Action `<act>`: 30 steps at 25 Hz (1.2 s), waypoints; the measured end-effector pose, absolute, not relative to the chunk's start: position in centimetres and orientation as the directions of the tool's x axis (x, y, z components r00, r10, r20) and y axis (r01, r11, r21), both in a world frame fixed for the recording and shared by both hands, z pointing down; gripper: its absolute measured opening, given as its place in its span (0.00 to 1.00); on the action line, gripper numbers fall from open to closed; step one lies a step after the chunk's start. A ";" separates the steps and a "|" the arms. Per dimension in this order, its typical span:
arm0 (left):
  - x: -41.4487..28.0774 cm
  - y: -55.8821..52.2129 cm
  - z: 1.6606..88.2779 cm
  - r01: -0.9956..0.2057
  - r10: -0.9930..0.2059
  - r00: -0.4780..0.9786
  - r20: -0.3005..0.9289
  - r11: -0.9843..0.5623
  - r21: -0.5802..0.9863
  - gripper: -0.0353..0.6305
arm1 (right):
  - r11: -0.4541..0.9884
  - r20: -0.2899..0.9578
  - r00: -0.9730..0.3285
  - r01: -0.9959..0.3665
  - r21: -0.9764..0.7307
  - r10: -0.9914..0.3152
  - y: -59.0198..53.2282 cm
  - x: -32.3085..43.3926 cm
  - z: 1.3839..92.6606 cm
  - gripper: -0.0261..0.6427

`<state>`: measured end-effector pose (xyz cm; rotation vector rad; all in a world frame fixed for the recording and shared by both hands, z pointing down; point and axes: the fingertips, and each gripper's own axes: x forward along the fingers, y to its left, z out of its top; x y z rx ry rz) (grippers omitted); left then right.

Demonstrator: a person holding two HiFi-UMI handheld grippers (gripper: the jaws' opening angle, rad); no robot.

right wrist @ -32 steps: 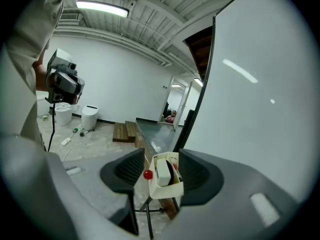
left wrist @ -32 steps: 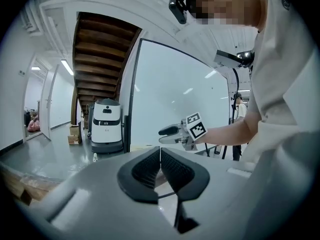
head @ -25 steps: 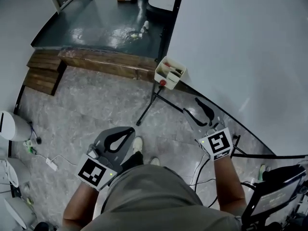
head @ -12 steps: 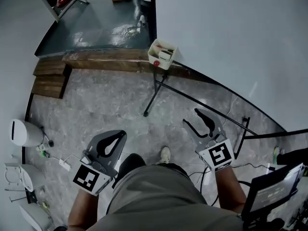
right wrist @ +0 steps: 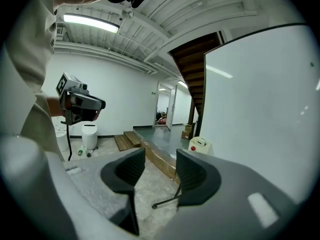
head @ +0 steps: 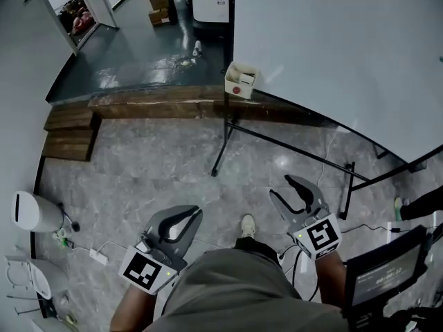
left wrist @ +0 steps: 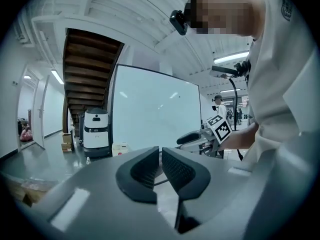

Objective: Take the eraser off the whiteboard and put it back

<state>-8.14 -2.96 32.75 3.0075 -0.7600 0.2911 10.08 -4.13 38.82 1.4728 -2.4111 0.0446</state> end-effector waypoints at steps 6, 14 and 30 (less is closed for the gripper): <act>-15.9 3.6 34.2 -0.458 -0.445 0.876 0.187 -0.889 0.031 0.09 | 0.475 0.273 -0.424 -0.866 0.157 -0.863 4.0 0.7 37.2 0.33; -19.7 10.0 34.2 -0.449 -0.436 0.884 0.168 -0.893 0.042 0.09 | 0.475 0.288 -0.420 -0.866 0.158 -0.861 12.0 -3.7 36.1 0.33; -9.3 23.1 32.1 -0.484 -0.480 0.870 0.114 -0.875 0.016 0.09 | 0.509 0.275 -0.461 -0.850 0.139 -0.844 26.9 4.4 34.9 0.31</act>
